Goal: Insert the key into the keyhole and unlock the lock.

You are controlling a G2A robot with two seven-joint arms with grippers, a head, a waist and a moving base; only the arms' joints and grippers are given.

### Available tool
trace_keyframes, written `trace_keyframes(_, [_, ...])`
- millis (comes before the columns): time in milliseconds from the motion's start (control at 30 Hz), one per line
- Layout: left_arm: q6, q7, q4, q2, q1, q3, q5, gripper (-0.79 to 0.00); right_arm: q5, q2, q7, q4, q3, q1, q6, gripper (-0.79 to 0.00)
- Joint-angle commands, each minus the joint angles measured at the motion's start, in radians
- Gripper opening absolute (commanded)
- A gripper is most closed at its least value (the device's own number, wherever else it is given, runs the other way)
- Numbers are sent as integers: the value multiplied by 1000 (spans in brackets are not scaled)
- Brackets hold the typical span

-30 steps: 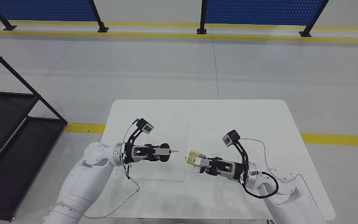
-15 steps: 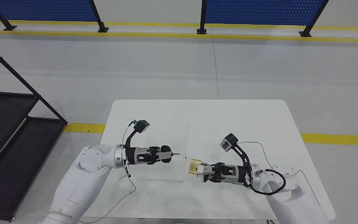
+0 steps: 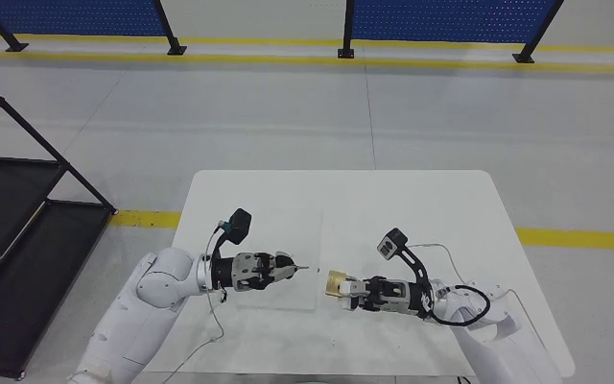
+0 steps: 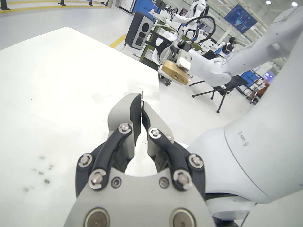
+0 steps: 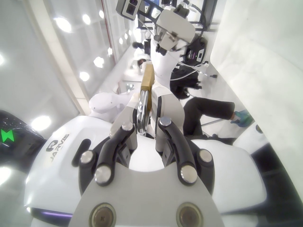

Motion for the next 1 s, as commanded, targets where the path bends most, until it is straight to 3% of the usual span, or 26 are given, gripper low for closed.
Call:
trace_keyframes(0, [0,0,0,0,0,0,0,-785,-1,0,0,-1,0,0,0,-785])
trace_keyframes(367, [3,13,-6,-1,-1,-2,6,-785,-1,0,0,-1,0,0,0,-785])
trace_keyframes(533, [-21,141,-77,-8,11,-21,232,-785,-1,0,0,-1,0,0,0,-785])
trace_keyframes(700, [-21,462,-172,-17,39,-39,721,-785,-1,0,0,-1,0,0,0,-785])
trace_keyframes(867, [-20,918,-155,-18,65,-34,1226,-785,-1,0,0,-1,0,0,0,-785])
trace_keyframes(967, [51,1178,-135,-11,66,-12,1554,-785,-1,0,0,-1,0,0,0,-785])
